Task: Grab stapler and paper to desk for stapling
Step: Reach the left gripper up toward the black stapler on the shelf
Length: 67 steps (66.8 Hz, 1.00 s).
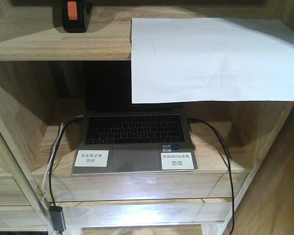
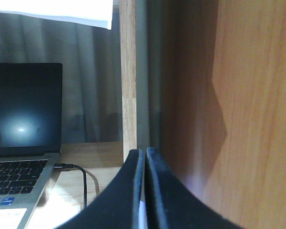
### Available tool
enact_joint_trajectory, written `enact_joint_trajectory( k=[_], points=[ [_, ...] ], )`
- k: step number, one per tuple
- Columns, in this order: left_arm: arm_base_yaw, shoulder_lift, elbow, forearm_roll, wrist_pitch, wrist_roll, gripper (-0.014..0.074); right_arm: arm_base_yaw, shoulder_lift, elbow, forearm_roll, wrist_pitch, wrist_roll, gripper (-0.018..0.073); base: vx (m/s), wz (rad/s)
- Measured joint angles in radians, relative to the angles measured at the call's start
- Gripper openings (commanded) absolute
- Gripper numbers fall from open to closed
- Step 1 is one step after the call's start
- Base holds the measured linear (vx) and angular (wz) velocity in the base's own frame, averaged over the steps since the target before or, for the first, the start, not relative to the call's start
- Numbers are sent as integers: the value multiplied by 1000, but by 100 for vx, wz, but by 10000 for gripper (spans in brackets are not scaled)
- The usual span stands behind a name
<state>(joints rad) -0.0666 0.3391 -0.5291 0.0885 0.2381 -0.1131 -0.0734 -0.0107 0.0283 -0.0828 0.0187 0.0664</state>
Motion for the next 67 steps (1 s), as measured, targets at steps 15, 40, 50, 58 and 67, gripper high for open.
enact_joint_trajectory(
  k=[15, 40, 50, 58, 67],
  points=[
    [0, 99, -79, -1, 107, -5, -7, 0, 0, 0, 0, 0, 0, -9, 0, 0],
    [0, 100, -79, -1, 110, -7, 4, 0, 0, 0, 0, 0, 0, -9, 0, 0],
    [0, 100, -79, -1, 105, -7, 40, 0, 0, 0, 0, 0, 0, -9, 0, 0],
    [0, 100, -79, -1, 86, -7, 124, 0, 0, 0, 0, 0, 0, -9, 0, 0],
    [0, 100, -79, -1, 69, -7, 281, 0, 0, 0, 0, 0, 0, -9, 0, 0]
  ],
)
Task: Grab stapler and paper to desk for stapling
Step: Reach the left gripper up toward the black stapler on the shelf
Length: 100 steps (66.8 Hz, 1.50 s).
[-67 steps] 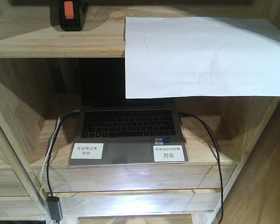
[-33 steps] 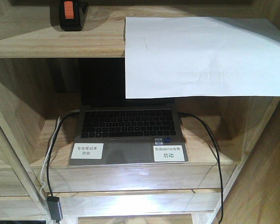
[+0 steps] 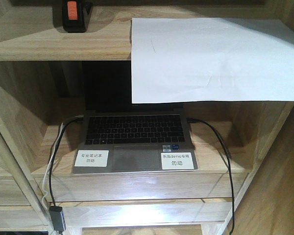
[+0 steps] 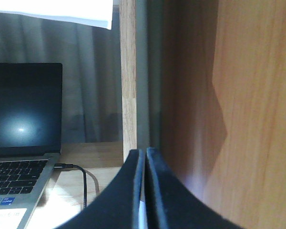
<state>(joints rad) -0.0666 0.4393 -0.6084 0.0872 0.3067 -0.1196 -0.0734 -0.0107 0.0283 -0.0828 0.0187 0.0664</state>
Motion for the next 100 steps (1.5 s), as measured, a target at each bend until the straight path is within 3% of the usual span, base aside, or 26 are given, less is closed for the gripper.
enact_joint_trajectory(
  k=[14, 21, 35, 50, 59, 73, 83, 100],
  points=[
    [0, 0, 0, 0, -25, 0, 538, 0, 0, 0, 0, 0, 0, -9, 0, 0],
    [0, 0, 0, -2, -30, 0, 598, 0, 0, 0, 0, 0, 0, -9, 0, 0],
    [0, 0, 0, -3, -33, 0, 584, 0, 0, 0, 0, 0, 0, -9, 0, 0],
    [-17, 0, 0, -69, -34, 0, 549, 0, 0, 0, 0, 0, 0, -9, 0, 0],
    [-83, 0, 0, -75, -58, 34, 534, 0, 0, 0, 0, 0, 0, -9, 0, 0],
    [-275, 65, -53, -78, -63, 192, 533, 0, 0, 0, 0, 0, 0, -9, 0, 0],
    [-380, 177, -154, -78, -25, 231, 533, 0, 0, 0, 0, 0, 0, -9, 0, 0],
    [-419, 453, -395, -78, -16, 227, 533, 0, 0, 0, 0, 0, 0, -9, 0, 0]
  ],
)
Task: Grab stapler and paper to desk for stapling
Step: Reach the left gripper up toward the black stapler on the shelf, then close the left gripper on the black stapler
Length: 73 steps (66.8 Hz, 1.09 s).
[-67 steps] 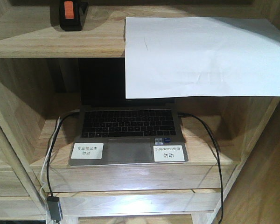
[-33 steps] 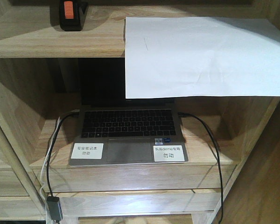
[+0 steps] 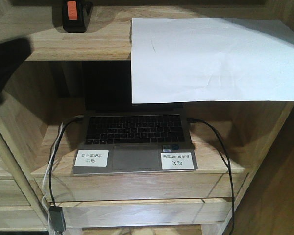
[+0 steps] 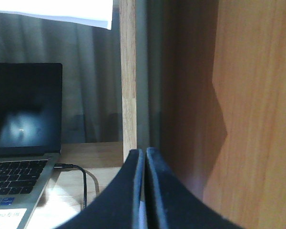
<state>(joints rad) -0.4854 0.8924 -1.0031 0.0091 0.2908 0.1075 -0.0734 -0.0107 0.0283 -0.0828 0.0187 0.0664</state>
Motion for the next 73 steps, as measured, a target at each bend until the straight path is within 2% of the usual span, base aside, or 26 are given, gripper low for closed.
enact_joint_trajectory(
  k=[12, 21, 28, 35, 45, 56, 64, 73],
  points=[
    [0, 202, -233, 9, 40, -54, 533, 0, 0, 0, 0, 0, 0, -9, 0, 0],
    [0, 327, -414, 69, 111, -131, 533, 0, 0, 0, 0, 0, 0, -9, 0, 0],
    [0, 434, -570, 137, 209, -242, 533, 0, 0, 0, 0, 0, 0, -9, 0, 0],
    [0, 542, -737, 172, 329, -297, 533, 0, 0, 0, 0, 0, 0, -9, 0, 0],
    [0, 698, -978, 177, 507, -310, 533, 0, 0, 0, 0, 0, 0, -9, 0, 0],
    [0, 825, -1209, 178, 647, -313, 533, 0, 0, 0, 0, 0, 0, -9, 0, 0],
    [0, 878, -1300, 195, 728, -322, 533, 0, 0, 0, 0, 0, 0, -9, 0, 0],
    [0, 900, -1330, 222, 756, -349, 533, 0, 0, 0, 0, 0, 0, -9, 0, 0]
  ],
)
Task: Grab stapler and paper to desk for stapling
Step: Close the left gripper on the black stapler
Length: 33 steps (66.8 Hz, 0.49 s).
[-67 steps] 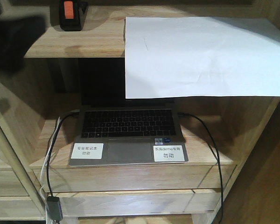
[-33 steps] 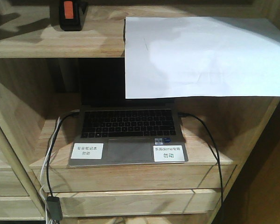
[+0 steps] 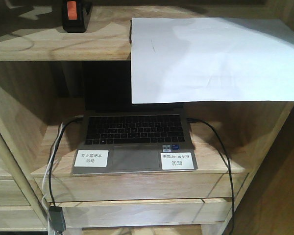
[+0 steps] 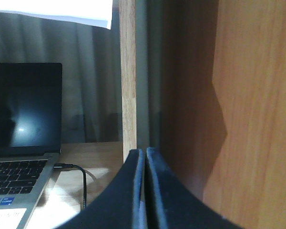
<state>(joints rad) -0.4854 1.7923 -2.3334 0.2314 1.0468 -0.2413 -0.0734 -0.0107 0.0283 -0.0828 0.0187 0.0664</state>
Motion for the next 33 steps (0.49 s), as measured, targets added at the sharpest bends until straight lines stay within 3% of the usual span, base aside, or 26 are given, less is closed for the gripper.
enact_joint_trajectory(
  k=[14, 33],
  points=[
    [0, 10, -2, 45, 4, -26, 534, 0, 0, 0, 0, 0, 0, -9, 0, 0],
    [20, 58, -2, 46, 13, -59, 534, 0, 0, 0, 0, 0, 0, -9, 0, 0]
  ],
)
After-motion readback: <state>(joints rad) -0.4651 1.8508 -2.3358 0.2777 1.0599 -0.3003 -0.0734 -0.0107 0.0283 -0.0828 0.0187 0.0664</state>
